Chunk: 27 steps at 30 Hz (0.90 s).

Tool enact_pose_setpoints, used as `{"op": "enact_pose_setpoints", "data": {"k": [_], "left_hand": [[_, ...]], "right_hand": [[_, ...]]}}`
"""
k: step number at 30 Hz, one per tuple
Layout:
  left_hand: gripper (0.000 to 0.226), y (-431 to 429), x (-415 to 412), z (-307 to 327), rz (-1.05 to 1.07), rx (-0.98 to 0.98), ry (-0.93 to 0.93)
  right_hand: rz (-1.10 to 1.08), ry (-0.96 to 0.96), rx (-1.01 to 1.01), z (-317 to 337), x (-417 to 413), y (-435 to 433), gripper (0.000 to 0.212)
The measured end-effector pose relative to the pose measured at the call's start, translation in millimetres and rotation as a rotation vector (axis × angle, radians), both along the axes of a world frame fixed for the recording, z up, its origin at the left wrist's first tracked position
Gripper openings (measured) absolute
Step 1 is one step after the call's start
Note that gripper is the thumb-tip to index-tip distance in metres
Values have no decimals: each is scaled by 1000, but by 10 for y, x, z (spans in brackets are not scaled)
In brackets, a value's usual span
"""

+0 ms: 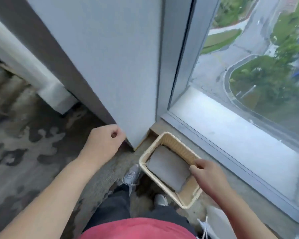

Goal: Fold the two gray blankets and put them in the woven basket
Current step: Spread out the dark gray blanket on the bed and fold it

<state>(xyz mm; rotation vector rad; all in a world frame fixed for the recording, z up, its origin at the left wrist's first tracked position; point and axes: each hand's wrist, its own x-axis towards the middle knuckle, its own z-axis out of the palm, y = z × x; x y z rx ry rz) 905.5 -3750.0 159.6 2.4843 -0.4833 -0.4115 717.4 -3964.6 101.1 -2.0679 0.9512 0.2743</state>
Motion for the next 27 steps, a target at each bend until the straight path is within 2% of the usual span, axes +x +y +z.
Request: {"op": "enact_pose_setpoints", "data": {"k": [6, 10, 14, 17, 21, 24, 27], "left_hand": [[18, 1811, -589, -54, 527, 80, 79], [18, 2792, -987, -117, 801, 87, 74], [21, 3732, -1456, -289, 1053, 65, 131], [22, 4391, -1752, -485, 1157, 52, 205], [26, 5107, -1807, -636, 1279, -20, 212], [24, 5539, -1499, -597, 1315, -53, 219], [27, 6001, -977, -502, 1334, -112, 176]], "right_hand": [[499, -50, -46, 162, 829, 1039, 32], [845, -142, -57, 318, 1411, 2232, 32], [1123, -290, 20, 549, 1860, 3707, 35], [1224, -352, 131, 681, 2128, 4771, 26], [1288, -421, 157, 688, 2401, 5788, 25], [1304, -325, 157, 542, 2574, 6101, 37], [1283, -131, 70, 334, 2778, 6170, 40]]}}
